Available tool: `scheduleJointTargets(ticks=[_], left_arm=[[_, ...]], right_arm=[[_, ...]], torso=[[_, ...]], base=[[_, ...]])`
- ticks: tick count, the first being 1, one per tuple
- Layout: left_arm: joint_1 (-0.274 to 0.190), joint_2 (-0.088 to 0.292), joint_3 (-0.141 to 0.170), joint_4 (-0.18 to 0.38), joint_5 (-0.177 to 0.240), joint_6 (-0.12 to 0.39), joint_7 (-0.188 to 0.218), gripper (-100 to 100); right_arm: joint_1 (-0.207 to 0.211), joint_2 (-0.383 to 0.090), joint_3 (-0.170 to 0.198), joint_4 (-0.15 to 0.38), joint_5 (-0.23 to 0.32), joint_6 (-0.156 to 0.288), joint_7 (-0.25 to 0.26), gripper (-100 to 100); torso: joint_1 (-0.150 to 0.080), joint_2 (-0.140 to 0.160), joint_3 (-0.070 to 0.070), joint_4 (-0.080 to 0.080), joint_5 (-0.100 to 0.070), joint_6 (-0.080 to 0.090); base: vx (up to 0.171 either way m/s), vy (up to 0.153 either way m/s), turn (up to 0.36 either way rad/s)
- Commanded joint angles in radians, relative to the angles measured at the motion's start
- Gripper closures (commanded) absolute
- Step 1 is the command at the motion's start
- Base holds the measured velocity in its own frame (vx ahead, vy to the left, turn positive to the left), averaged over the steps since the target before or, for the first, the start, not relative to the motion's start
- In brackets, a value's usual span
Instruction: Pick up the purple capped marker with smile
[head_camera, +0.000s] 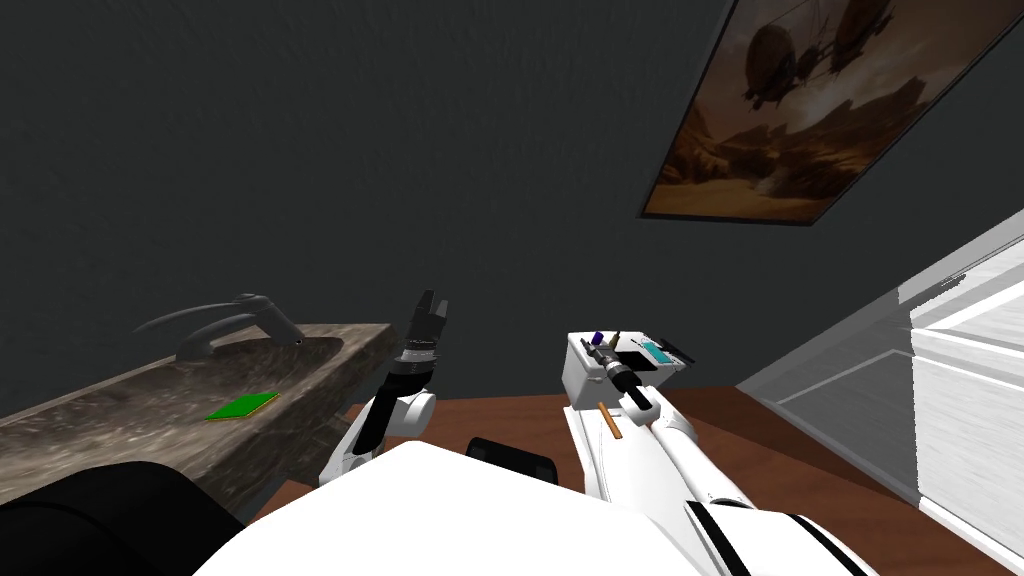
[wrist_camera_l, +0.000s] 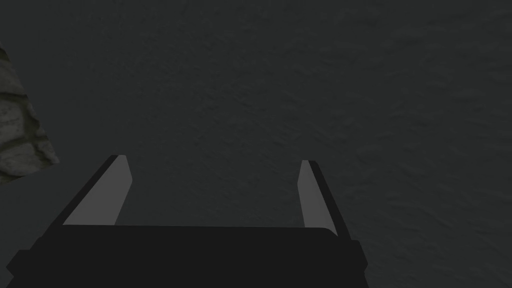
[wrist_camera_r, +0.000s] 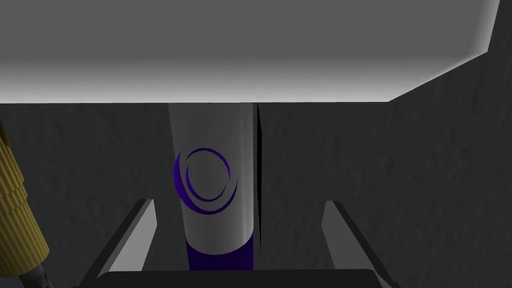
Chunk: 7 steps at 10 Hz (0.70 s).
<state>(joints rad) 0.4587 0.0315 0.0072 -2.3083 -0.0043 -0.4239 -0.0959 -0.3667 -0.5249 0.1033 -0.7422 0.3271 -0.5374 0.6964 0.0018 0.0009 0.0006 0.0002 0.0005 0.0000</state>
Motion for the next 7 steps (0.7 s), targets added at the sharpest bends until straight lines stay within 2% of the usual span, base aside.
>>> scheduleJointTargets(ticks=[1,2,3,4,5,6,7], left_arm=[[0.000,0.000,0.000,0.000,0.000,0.000,0.000,0],[0.000,0.000,0.000,0.000,0.000,0.000,0.000,0],[0.000,0.000,0.000,0.000,0.000,0.000,0.000,0],[0.000,0.000,0.000,0.000,0.000,0.000,0.000,0],[0.000,0.000,0.000,0.000,0.000,0.000,0.000,0],[0.000,0.000,0.000,0.000,0.000,0.000,0.000,0],[0.000,0.000,0.000,0.000,0.000,0.000,0.000,0]], right_arm=[[-0.018,0.001,0.003,0.042,-0.003,-0.008,0.005,-100],[-0.064,-0.007,0.031,0.077,-0.024,-0.033,0.019,-100],[-0.087,-0.007,0.031,0.118,-0.024,-0.033,0.019,-100],[-0.087,-0.007,0.031,0.126,-0.024,-0.033,0.019,-100],[-0.079,-0.009,0.031,0.108,-0.023,-0.029,0.016,-100],[-0.079,-0.009,0.031,0.110,-0.023,-0.029,0.017,100],[-0.079,-0.009,0.031,0.109,-0.023,-0.029,0.017,100]], torso=[[0.000,0.000,0.000,0.000,0.000,0.000],[0.000,0.000,0.000,0.000,0.000,0.000],[0.000,0.000,0.000,0.000,0.000,0.001],[0.000,0.000,0.000,0.000,0.000,0.000],[0.000,0.000,0.000,0.000,0.000,0.000],[-0.001,-0.001,0.000,0.000,0.000,0.000],[-0.001,-0.001,-0.001,0.000,0.000,0.000]], base=[[-0.012,0.009,0.028],[-0.022,0.014,-0.115],[-0.024,0.018,-0.085],[-0.011,0.009,0.002],[0.000,0.000,0.000],[0.000,0.000,0.000],[0.000,0.000,0.000]])
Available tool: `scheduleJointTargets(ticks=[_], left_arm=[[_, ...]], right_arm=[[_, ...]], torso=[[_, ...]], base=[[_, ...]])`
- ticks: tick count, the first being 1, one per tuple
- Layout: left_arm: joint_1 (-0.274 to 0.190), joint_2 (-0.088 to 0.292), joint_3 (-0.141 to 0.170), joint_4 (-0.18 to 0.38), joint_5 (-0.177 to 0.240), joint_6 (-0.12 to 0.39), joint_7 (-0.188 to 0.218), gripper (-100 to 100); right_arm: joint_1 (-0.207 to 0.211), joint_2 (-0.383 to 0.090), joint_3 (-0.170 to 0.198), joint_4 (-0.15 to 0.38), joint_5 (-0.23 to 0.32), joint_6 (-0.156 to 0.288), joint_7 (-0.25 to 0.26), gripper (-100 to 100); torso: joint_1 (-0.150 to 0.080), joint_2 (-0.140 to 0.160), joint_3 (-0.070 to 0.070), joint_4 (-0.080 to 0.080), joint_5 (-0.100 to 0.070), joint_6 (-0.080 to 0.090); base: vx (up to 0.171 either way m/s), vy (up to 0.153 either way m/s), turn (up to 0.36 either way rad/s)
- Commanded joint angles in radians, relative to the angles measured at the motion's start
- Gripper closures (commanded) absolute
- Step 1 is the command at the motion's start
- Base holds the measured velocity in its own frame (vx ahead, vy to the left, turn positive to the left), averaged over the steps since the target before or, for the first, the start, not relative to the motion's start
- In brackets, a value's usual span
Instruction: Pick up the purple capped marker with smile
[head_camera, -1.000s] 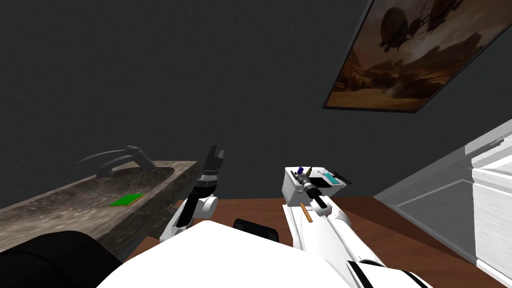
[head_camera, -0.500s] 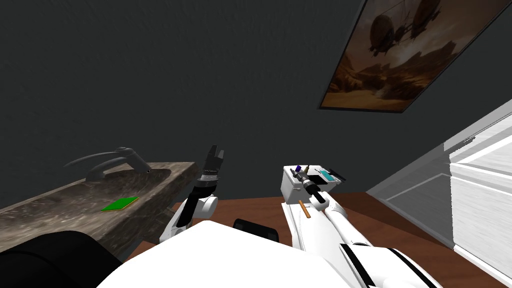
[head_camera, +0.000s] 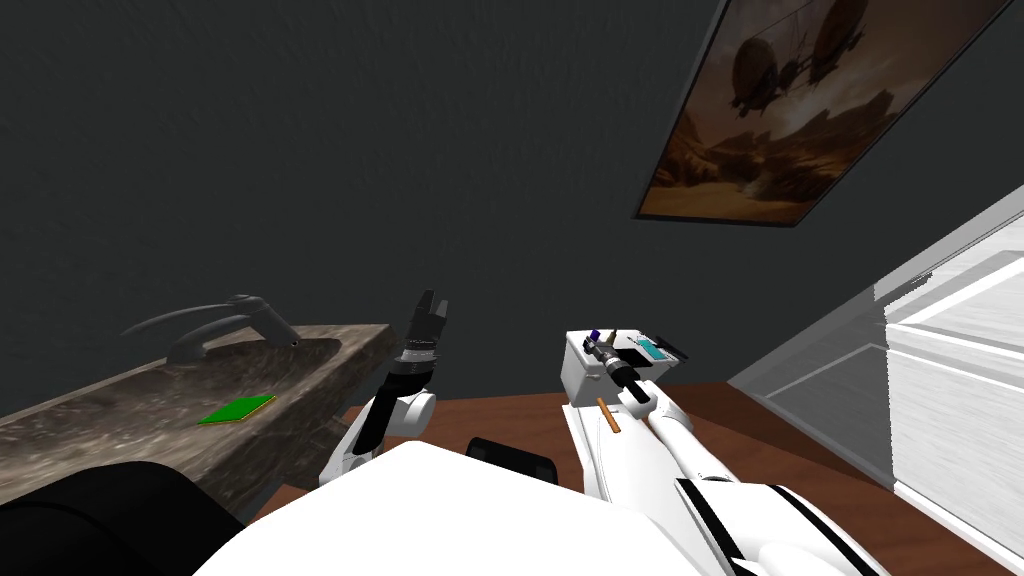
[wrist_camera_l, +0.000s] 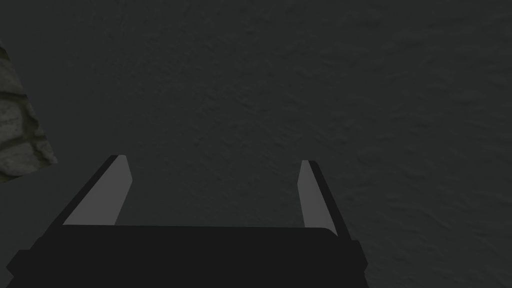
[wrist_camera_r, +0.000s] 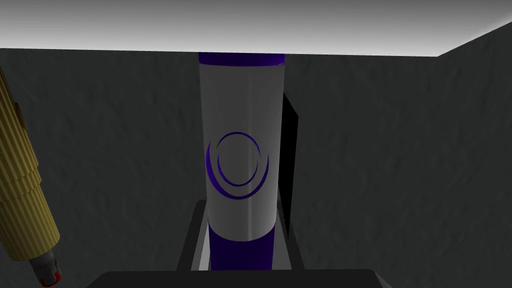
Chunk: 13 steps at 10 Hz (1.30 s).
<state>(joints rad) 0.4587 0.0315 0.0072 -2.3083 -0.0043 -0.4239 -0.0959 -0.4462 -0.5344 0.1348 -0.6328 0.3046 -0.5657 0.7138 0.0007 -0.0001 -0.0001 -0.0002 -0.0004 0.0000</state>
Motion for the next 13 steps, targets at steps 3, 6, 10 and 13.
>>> scheduleJointTargets(ticks=[3,6,10,13], left_arm=[[0.000,0.000,0.000,0.000,0.000,0.000,0.000,0],[0.000,0.000,0.000,0.000,0.000,0.000,0.000,0],[0.000,0.000,0.000,0.000,0.000,0.000,0.000,0],[0.000,0.000,0.000,0.000,0.000,0.000,0.000,0]], right_arm=[[0.000,0.000,0.000,0.000,0.000,0.000,0.000,100],[0.062,0.010,-0.029,-0.067,0.019,0.020,-0.012,100],[0.163,0.025,-0.086,-0.177,0.061,0.069,-0.040,100],[0.201,0.025,-0.086,-0.233,0.061,0.069,-0.040,100]], torso=[[0.000,0.000,0.000,0.000,0.000,0.000],[-0.001,-0.001,-0.001,-0.002,-0.002,-0.001],[0.000,-0.005,-0.007,-0.008,-0.006,-0.004],[-0.001,-0.007,-0.012,-0.017,-0.012,-0.003]], base=[[0.000,0.000,0.000],[0.018,-0.018,0.068],[0.024,-0.018,0.080],[0.014,-0.008,0.025]])
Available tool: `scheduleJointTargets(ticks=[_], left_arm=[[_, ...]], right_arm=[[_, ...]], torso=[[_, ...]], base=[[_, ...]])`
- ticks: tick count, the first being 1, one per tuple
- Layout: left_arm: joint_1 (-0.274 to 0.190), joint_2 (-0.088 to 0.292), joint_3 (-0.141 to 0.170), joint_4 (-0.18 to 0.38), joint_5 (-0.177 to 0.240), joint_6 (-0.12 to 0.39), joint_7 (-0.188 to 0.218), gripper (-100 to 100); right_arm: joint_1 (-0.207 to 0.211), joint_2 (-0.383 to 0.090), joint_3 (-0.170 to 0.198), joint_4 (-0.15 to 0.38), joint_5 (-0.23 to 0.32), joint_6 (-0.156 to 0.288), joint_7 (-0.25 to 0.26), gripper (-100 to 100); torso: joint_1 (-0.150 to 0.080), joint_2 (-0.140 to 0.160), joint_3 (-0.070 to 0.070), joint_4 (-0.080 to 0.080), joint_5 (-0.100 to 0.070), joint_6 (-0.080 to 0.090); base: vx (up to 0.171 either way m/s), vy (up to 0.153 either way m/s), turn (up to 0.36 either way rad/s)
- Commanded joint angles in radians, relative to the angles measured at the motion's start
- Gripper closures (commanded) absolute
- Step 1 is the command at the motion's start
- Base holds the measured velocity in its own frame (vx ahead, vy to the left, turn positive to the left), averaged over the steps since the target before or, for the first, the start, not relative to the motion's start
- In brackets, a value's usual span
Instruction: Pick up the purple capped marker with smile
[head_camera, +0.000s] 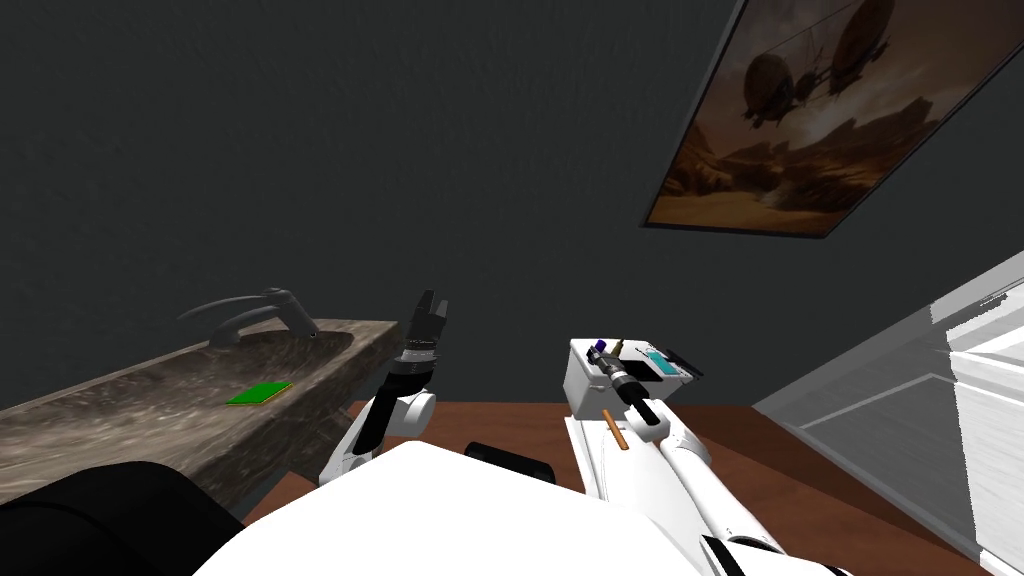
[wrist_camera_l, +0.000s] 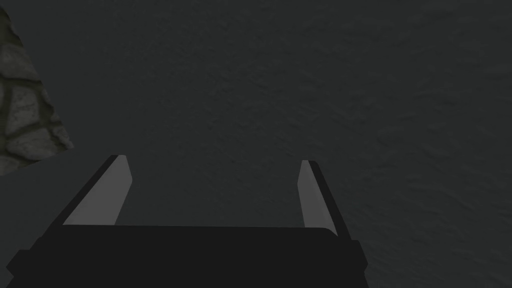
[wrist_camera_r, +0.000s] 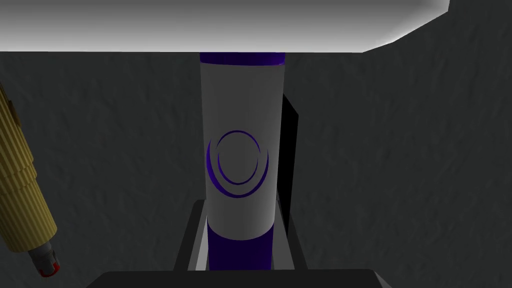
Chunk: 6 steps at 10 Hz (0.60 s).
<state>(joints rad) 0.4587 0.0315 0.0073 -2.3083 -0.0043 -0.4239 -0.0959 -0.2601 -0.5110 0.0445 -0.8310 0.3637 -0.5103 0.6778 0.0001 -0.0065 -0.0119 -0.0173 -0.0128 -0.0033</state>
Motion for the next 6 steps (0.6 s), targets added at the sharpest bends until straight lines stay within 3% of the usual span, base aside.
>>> scheduleJointTargets(ticks=[1,2,4,5,6], left_arm=[[0.000,0.000,0.000,0.000,0.000,0.000,0.000,0],[0.000,0.000,0.000,0.000,0.000,0.000,0.000,0],[0.000,0.000,0.000,0.000,0.000,0.000,0.000,0],[0.000,0.000,0.000,0.000,0.000,0.000,0.000,0],[0.000,0.000,0.000,0.000,0.000,0.000,0.000,0]], right_arm=[[0.015,0.002,0.004,-0.037,0.002,0.013,-0.004,100],[0.061,0.010,-0.025,-0.073,0.022,0.038,-0.019,100],[0.085,0.010,-0.025,-0.121,0.022,0.038,-0.019,100],[0.128,0.017,-0.054,-0.152,0.043,0.062,-0.033,100],[0.154,0.017,-0.054,-0.181,0.043,0.062,-0.033,100]], torso=[[0.000,0.000,0.000,0.000,0.000,0.000],[0.000,0.000,0.000,0.000,0.000,0.000],[-0.002,-0.002,-0.002,-0.002,-0.002,0.000],[-0.002,-0.002,-0.002,-0.002,-0.002,0.000],[-0.002,-0.003,-0.003,-0.003,-0.002,0.000]], base=[[-0.010,0.007,-0.012],[0.014,-0.014,0.131],[0.016,-0.016,0.043],[0.026,-0.014,0.127],[0.025,-0.021,0.085]])
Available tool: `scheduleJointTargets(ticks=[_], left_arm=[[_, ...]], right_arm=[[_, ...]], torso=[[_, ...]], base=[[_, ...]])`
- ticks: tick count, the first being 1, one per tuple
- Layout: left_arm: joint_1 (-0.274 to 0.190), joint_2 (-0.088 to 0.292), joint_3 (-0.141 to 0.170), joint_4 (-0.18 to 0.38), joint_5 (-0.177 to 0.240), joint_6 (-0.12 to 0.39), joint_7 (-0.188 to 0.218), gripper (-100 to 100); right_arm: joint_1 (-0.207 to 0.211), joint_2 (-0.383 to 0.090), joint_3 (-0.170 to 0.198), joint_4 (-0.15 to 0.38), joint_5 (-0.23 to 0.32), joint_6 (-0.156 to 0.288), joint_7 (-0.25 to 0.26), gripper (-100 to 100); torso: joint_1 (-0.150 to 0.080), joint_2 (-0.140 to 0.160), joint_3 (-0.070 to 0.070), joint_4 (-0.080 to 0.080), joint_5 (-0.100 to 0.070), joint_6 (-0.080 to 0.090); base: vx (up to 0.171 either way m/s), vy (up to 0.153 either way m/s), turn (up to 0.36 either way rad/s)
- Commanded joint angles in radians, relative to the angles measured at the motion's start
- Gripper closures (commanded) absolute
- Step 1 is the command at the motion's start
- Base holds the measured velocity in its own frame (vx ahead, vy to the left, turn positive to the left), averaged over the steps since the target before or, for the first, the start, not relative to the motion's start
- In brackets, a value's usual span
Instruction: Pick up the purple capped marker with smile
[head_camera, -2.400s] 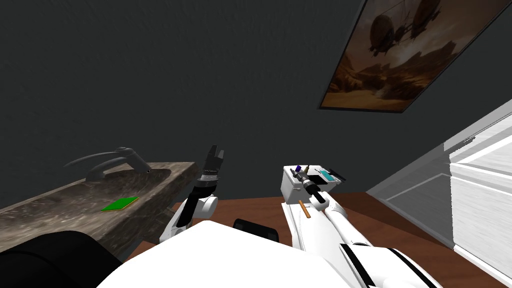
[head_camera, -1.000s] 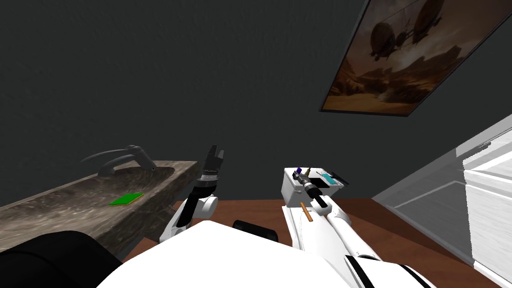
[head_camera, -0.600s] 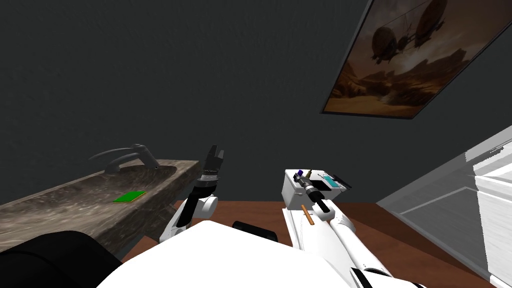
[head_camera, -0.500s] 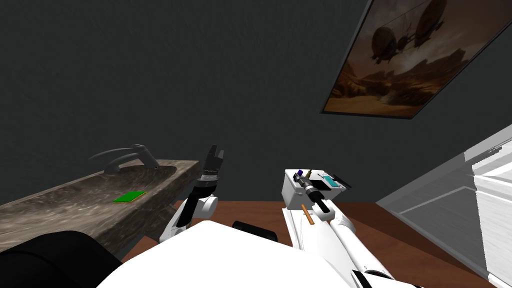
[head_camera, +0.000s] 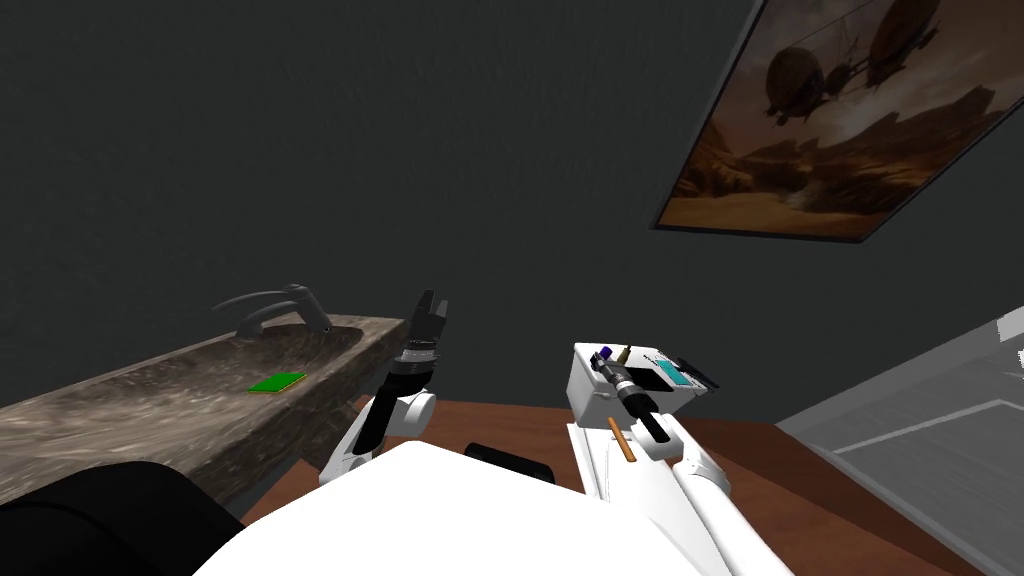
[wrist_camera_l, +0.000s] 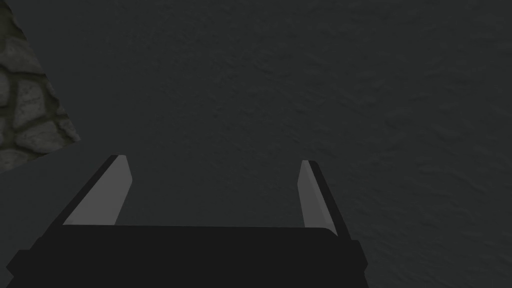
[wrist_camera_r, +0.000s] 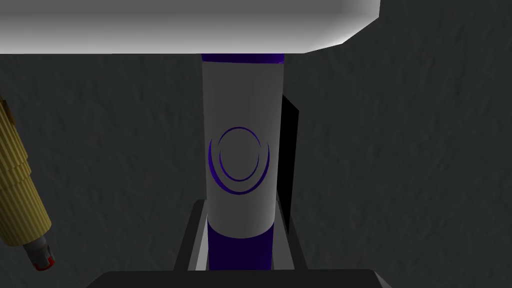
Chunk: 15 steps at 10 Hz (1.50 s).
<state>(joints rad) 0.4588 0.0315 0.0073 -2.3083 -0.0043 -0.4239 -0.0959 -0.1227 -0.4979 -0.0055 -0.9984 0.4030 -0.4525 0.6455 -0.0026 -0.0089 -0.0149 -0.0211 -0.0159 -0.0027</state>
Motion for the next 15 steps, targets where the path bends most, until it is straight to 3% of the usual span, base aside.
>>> scheduleJointTargets(ticks=[1,2,4,5,6,7,8,9,11,12,13,14,15], left_arm=[[0.000,0.000,0.000,0.000,0.000,0.000,0.000,0],[0.000,0.000,0.000,0.000,0.000,0.000,0.000,0],[0.000,0.000,0.000,0.000,0.000,0.000,0.000,0],[0.000,0.000,0.000,0.000,0.000,0.000,0.000,0],[0.000,0.000,0.000,0.000,0.000,0.000,0.000,0],[0.000,0.000,0.000,0.000,0.000,0.000,0.000,0],[0.000,0.000,0.000,0.000,0.000,0.000,0.000,0],[0.000,0.000,0.000,0.000,0.000,0.000,0.000,0],[0.000,0.000,0.000,0.000,0.000,0.000,0.000,0],[0.000,0.000,0.000,0.000,0.000,0.000,0.000,0],[0.000,0.000,0.000,0.000,0.000,0.000,0.000,0],[0.000,0.000,0.000,0.000,0.000,0.000,0.000,0],[0.000,0.000,0.000,0.000,0.000,0.000,0.000,0]], right_arm=[[0.017,0.004,-0.004,-0.037,0.003,0.005,0.000,100],[0.062,0.012,-0.033,-0.073,0.024,0.029,-0.014,100],[0.087,0.012,-0.033,-0.121,0.024,0.029,-0.014,100],[0.136,0.020,-0.061,-0.160,0.045,0.053,-0.029,100],[0.156,0.020,-0.061,-0.183,0.045,0.053,-0.029,100],[0.156,0.020,-0.061,-0.206,0.045,0.053,-0.029,100],[0.200,0.027,-0.090,-0.233,0.065,0.078,-0.043,100],[0.226,0.027,-0.090,-0.261,0.065,0.078,-0.043,100],[0.226,0.027,-0.090,-0.290,0.065,0.078,-0.043,100],[0.271,0.035,-0.119,-0.323,0.086,0.102,-0.057,100],[0.296,0.035,-0.119,-0.355,0.086,0.102,-0.057,100],[0.296,0.035,-0.119,-0.374,0.086,0.102,-0.057,100],[0.345,0.043,-0.148,-0.411,0.107,0.127,-0.071,100]], torso=[[0.000,0.000,0.000,0.000,0.000,0.000],[0.000,0.001,0.000,0.000,0.000,0.000],[-0.001,-0.001,-0.001,-0.001,-0.001,0.000],[-0.001,-0.001,-0.001,-0.001,-0.001,0.000],[-0.001,-0.001,-0.001,-0.001,-0.001,-0.001],[-0.001,-0.001,-0.001,-0.001,-0.001,0.000],[-0.001,-0.001,-0.001,-0.001,0.000,0.000],[-0.001,-0.001,-0.001,-0.001,0.000,0.000],[0.000,-0.001,-0.001,-0.001,0.000,0.000],[0.001,-0.001,-0.001,-0.001,0.000,-0.001],[0.000,-0.001,-0.001,-0.001,0.000,-0.001],[0.000,-0.001,-0.001,-0.001,0.000,0.000],[0.000,-0.001,-0.001,-0.001,0.000,0.000]], base=[[0.008,-0.011,-0.012],[0.019,-0.014,0.129],[0.015,-0.016,0.029],[0.016,-0.017,0.142],[0.018,-0.022,0.082],[0.009,-0.011,-0.016],[0.022,-0.016,0.126],[0.023,-0.021,0.071],[0.004,-0.006,-0.007],[0.021,-0.010,0.165],[0.022,-0.021,0.073],[0.007,-0.015,-0.029],[0.018,-0.019,0.143]])
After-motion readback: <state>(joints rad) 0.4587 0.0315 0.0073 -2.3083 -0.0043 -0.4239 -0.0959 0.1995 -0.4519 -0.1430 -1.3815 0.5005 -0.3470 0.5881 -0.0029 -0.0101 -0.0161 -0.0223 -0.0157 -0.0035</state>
